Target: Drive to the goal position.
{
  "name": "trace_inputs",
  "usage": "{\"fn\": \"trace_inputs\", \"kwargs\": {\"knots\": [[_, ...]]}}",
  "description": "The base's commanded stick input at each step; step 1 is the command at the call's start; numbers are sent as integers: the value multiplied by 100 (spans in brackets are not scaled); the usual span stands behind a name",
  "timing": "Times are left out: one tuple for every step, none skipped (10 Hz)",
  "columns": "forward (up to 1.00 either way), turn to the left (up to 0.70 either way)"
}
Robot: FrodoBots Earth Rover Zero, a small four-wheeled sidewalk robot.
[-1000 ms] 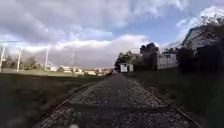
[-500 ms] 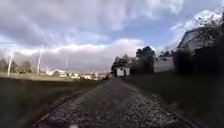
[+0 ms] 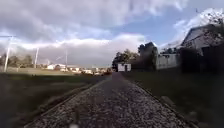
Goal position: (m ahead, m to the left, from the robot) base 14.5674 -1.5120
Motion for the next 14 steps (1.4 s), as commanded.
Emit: {"fn": "trace_inputs", "kwargs": {"knots": [[100, 23], [100, 34], [100, 26], [100, 10], [100, 0], [100, 0], [100, -5], [100, -14], [100, -33], [100, -40], [100, -40], [100, -16], [100, 0], [100, 0]]}}
